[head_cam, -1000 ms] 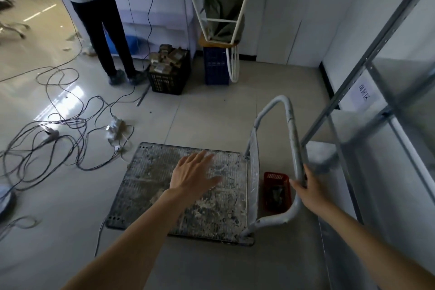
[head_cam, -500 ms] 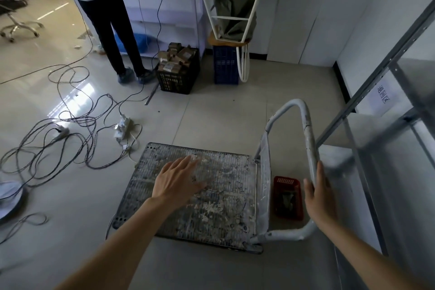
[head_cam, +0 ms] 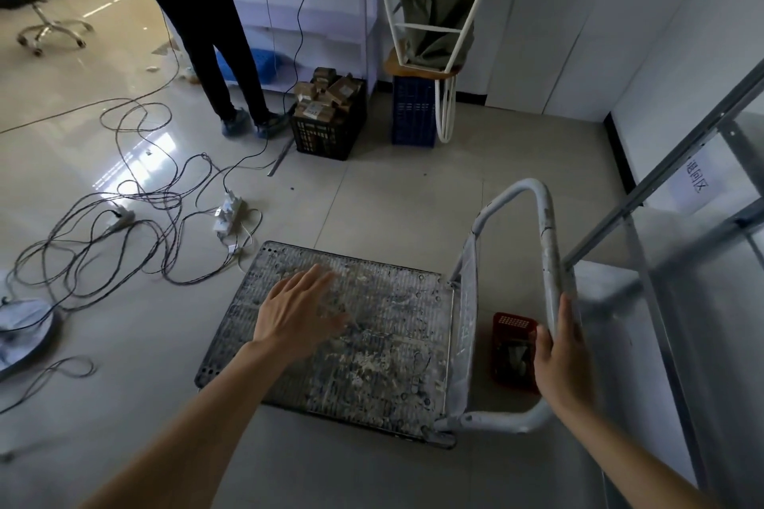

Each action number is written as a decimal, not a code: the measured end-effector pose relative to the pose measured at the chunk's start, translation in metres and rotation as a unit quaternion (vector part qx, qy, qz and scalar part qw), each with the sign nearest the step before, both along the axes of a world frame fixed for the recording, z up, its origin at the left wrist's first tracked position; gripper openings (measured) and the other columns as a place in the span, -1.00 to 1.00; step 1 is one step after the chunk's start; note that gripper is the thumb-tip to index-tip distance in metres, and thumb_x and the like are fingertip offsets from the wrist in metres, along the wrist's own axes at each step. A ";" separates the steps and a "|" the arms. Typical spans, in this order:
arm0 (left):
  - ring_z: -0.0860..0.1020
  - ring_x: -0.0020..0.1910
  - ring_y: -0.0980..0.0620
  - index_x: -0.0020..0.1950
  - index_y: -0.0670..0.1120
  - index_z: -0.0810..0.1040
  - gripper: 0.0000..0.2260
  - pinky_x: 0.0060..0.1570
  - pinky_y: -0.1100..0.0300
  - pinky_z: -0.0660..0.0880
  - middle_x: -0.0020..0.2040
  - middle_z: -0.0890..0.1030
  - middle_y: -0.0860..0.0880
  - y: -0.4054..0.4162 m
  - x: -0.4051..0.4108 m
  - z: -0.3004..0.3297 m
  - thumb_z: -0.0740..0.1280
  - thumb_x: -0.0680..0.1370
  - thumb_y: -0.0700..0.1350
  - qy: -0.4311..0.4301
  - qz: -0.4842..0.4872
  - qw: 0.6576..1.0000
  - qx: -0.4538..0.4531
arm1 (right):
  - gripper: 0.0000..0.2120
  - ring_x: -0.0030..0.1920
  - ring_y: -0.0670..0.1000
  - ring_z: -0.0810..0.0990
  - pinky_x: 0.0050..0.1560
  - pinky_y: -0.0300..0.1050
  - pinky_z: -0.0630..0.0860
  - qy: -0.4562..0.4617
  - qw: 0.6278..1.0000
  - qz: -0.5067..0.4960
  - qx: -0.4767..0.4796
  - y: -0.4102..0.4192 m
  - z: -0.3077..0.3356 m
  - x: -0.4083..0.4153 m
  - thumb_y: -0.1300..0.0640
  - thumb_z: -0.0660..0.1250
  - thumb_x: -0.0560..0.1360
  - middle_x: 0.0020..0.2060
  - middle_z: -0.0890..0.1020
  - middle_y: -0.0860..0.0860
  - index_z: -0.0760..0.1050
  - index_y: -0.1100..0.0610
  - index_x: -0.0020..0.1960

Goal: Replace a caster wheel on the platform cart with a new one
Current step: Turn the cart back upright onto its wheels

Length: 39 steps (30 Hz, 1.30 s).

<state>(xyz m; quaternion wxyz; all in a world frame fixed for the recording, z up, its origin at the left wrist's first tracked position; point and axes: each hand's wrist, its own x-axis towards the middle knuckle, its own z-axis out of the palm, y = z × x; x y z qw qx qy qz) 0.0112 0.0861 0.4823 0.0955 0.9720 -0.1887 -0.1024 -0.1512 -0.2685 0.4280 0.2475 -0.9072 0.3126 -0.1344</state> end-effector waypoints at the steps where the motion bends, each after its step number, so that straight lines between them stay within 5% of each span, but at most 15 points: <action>1: 0.14 0.59 0.04 0.62 0.13 0.10 -0.25 0.52 0.11 0.08 0.64 0.08 0.06 0.008 0.002 0.000 0.23 0.53 0.39 0.001 0.003 1.000 0.001 | -0.39 -0.24 0.09 0.56 -0.39 0.09 0.62 0.002 1.000 -0.003 -0.001 0.007 0.000 0.001 0.05 0.15 0.67 0.19 0.51 0.33 -0.02 0.06 0.64; 14: 0.11 0.60 0.04 0.63 0.12 0.08 -0.27 0.55 0.06 0.07 0.64 0.08 0.06 0.135 0.050 -0.012 0.23 0.55 0.35 0.036 0.005 0.999 0.006 | -0.37 -0.21 0.26 0.62 -0.39 0.14 0.62 0.016 0.999 -0.028 -0.032 0.131 0.004 0.029 0.06 0.18 0.64 0.10 0.54 0.36 0.01 0.03 0.63; 20: 0.12 0.59 0.03 0.63 0.12 0.09 -0.27 0.55 0.07 0.08 0.64 0.09 0.06 0.180 0.074 -0.013 0.25 0.55 0.34 0.030 -0.009 0.999 0.003 | -0.35 0.23 0.37 0.54 0.06 0.34 0.58 0.024 0.996 -0.028 -0.076 0.178 -0.019 0.038 -0.10 0.09 0.62 0.36 0.44 0.31 -0.11 -0.12 0.63; 26: 0.13 0.59 0.05 0.63 0.11 0.12 -0.28 0.52 0.08 0.09 0.63 0.11 0.07 0.212 0.087 -0.009 0.22 0.55 0.37 0.026 -0.005 1.000 -0.008 | -0.39 0.19 0.45 0.54 0.04 0.30 0.56 -0.035 0.998 -0.041 -0.011 0.247 0.005 0.057 0.26 0.27 0.62 0.34 0.45 0.43 0.13 0.29 0.59; 35: 0.27 0.52 0.04 0.59 0.10 0.22 -0.32 0.44 0.11 0.20 0.58 0.25 0.11 0.215 0.086 0.004 0.28 0.54 0.32 0.003 -0.023 1.000 -0.012 | -0.39 0.03 0.43 0.60 -0.14 0.24 0.62 -0.035 0.998 -0.043 -0.023 0.263 -0.012 0.060 0.27 0.24 0.61 0.19 0.53 0.44 0.11 0.24 0.60; 39: 0.21 0.56 -0.01 0.61 0.09 0.19 -0.28 0.48 0.07 0.17 0.62 0.16 0.06 0.205 0.085 0.006 0.26 0.54 0.35 0.022 -0.029 0.999 0.004 | -0.38 0.20 0.41 0.55 0.02 0.21 0.59 -0.036 0.998 -0.038 -0.025 0.244 -0.010 0.054 0.28 0.24 0.61 0.31 0.46 0.43 0.09 0.28 0.61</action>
